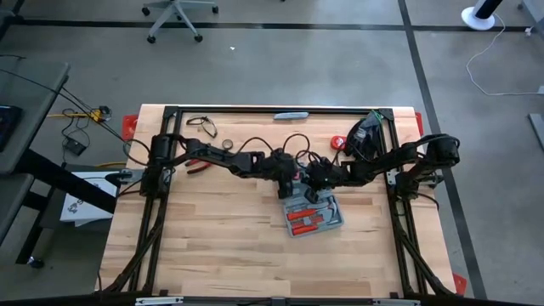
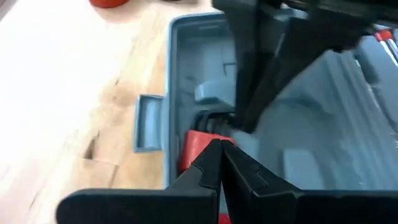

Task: Prefit tool cases

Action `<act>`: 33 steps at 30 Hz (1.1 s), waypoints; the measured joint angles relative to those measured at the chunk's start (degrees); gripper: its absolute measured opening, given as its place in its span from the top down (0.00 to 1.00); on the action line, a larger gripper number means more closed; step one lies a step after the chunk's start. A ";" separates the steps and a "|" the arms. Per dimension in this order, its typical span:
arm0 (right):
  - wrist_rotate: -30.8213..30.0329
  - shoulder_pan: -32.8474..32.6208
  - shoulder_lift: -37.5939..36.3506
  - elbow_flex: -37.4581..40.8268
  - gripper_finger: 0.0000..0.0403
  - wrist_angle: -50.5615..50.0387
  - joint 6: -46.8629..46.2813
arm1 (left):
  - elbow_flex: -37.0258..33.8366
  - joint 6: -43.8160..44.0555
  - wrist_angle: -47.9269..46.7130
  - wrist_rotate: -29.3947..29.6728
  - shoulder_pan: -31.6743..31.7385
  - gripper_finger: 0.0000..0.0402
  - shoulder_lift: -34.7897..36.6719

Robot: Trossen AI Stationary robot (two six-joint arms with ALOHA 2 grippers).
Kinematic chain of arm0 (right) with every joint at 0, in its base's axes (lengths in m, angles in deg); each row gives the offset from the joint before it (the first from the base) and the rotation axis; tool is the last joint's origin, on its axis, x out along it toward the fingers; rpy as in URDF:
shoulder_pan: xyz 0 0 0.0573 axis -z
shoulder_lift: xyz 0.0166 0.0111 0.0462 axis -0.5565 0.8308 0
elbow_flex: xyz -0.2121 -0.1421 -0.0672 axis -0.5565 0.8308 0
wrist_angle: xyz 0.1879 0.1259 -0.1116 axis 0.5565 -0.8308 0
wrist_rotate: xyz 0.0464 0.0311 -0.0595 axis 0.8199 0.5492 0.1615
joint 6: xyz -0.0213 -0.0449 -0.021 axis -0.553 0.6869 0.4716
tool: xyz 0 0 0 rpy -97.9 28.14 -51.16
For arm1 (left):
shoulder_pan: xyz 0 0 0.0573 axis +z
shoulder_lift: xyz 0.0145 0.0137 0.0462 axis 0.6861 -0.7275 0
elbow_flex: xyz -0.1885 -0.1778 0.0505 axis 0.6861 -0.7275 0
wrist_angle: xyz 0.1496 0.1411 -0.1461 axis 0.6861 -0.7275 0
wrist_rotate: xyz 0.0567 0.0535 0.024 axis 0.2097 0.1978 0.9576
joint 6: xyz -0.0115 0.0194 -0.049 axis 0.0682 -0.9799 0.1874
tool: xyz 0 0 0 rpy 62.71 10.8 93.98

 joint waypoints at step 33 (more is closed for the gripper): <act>4.29 7.13 1.51 -0.31 1.00 -0.93 3.54 | 1.67 2.04 1.33 -8.38 2.67 1.00 -6.63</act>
